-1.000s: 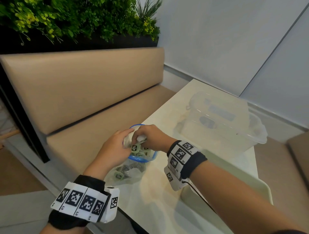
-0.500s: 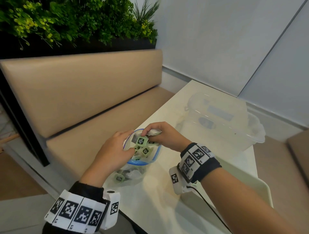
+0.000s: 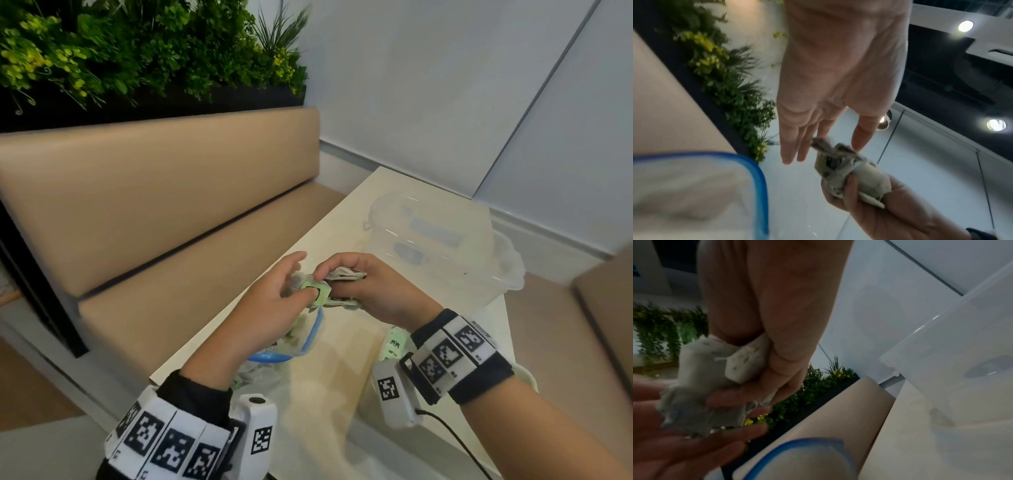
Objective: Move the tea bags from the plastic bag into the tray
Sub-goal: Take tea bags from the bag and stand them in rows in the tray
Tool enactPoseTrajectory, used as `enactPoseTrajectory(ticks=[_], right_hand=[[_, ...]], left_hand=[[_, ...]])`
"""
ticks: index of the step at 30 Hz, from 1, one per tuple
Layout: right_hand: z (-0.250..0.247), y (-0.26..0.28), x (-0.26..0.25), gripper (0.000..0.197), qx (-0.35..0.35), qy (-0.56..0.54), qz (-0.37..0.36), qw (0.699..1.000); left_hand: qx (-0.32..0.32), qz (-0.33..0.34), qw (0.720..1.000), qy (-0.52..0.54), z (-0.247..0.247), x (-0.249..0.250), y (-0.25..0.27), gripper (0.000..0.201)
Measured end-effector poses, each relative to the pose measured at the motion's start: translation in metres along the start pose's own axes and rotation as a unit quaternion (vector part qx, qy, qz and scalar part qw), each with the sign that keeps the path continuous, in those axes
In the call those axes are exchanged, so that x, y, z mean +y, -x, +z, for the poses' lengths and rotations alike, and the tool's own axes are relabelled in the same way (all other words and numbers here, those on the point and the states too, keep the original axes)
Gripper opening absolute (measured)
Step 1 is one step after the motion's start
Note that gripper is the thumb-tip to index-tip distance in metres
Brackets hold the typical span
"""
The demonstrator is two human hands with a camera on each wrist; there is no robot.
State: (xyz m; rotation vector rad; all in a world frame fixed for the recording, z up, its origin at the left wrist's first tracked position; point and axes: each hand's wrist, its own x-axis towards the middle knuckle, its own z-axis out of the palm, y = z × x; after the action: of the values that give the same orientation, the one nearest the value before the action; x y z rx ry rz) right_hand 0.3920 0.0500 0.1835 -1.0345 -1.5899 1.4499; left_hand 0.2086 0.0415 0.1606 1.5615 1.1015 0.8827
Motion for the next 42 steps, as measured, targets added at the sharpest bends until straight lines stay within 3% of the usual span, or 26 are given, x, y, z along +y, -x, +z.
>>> enactPoseTrajectory(ticks=[2, 5, 10, 14, 17, 22, 25, 28, 32, 35, 38, 42], right_hand=[[-0.001, 0.011, -0.008, 0.024, -0.006, -0.021, -0.006, 1.0], [-0.003, 0.026, -0.012, 0.025, 0.014, -0.053, -0.016, 0.998], [-0.009, 0.039, 0.007, 0.026, 0.129, -0.094, -0.029, 0.987], [-0.019, 0.046, 0.011, 0.025, 0.221, -0.074, -0.054, 0.971], [-0.017, 0.048, 0.009, 0.024, 0.235, -0.036, -0.08, 0.968], [0.007, 0.038, 0.026, 0.035, 0.248, 0.158, -0.112, 0.949], [0.017, 0.035, 0.039, 0.031, 0.284, 0.24, -0.134, 0.919], [0.022, 0.033, 0.044, 0.027, 0.286, 0.265, -0.147, 0.909], [0.03, 0.032, 0.045, 0.025, 0.286, 0.248, -0.152, 0.913], [0.032, 0.031, 0.043, 0.021, 0.278, 0.169, -0.134, 0.936], [0.027, 0.032, 0.04, 0.031, 0.269, 0.081, -0.082, 0.956], [0.017, 0.027, 0.047, 0.045, 0.291, 0.146, -0.027, 0.945]], left_hand=[[-0.031, -0.029, 0.992, 0.119, 0.013, 0.006, -0.003, 0.043], [-0.041, -0.054, 0.951, 0.301, 0.032, 0.012, -0.003, 0.031], [-0.02, -0.115, 0.883, 0.455, 0.052, 0.005, -0.009, 0.027], [0.063, -0.156, 0.828, 0.535, 0.062, -0.009, -0.012, 0.025], [0.092, -0.171, 0.805, 0.561, 0.075, -0.014, -0.014, 0.029], [0.063, -0.179, 0.784, 0.592, 0.1, -0.006, -0.014, 0.023], [0.032, -0.197, 0.747, 0.634, 0.1, -0.004, -0.012, 0.025], [0.034, -0.196, 0.725, 0.659, 0.097, -0.003, -0.013, 0.041], [0.044, -0.183, 0.698, 0.691, 0.103, -0.001, -0.014, 0.036], [0.047, -0.189, 0.712, 0.674, 0.105, -0.005, -0.017, 0.033], [0.039, -0.202, 0.733, 0.649, 0.102, -0.009, -0.021, 0.037], [-0.02, -0.207, 0.733, 0.648, 0.098, -0.011, -0.024, 0.054]])
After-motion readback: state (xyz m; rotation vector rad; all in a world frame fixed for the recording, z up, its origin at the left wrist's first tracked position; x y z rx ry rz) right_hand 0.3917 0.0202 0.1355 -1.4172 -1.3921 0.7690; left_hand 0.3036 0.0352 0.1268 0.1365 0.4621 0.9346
